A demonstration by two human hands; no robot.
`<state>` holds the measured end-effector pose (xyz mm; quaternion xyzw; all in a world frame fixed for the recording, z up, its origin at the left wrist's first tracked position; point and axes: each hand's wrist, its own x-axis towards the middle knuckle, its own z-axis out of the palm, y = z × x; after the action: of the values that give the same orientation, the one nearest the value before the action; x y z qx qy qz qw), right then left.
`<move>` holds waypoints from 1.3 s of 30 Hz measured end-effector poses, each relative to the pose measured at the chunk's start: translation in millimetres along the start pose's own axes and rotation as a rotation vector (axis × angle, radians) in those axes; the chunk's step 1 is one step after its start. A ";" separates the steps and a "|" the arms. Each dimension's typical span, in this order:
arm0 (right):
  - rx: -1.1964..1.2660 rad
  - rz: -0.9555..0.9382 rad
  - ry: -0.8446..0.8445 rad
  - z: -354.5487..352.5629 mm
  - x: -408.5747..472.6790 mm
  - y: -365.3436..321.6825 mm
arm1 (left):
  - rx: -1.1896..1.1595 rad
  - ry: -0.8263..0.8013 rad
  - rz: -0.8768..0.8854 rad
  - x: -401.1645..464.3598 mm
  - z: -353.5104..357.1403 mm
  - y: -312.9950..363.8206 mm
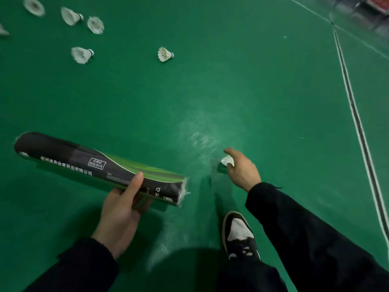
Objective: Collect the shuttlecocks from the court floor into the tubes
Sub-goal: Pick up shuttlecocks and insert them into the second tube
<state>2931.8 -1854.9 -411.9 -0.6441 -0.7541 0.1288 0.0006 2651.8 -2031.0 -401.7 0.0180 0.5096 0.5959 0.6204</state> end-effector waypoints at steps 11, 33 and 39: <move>0.764 0.030 0.082 -15.2 -12.6 -21.5 | -0.153 0.130 0.055 -0.1 -13.4 5.6; 0.257 -1.137 -1.149 -60.7 -198.1 -467.3 | -0.727 0.419 0.641 -189.3 -191.9 111.2; 0.410 -1.229 -1.060 -2.7 -281.7 -536.0 | -0.900 0.634 0.783 -247.0 -281.6 93.4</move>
<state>2459.7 -2201.6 -258.4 0.0404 -0.8330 0.5260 -0.1667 2457.1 -2355.8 -327.1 -0.2346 0.3252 0.9074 0.1259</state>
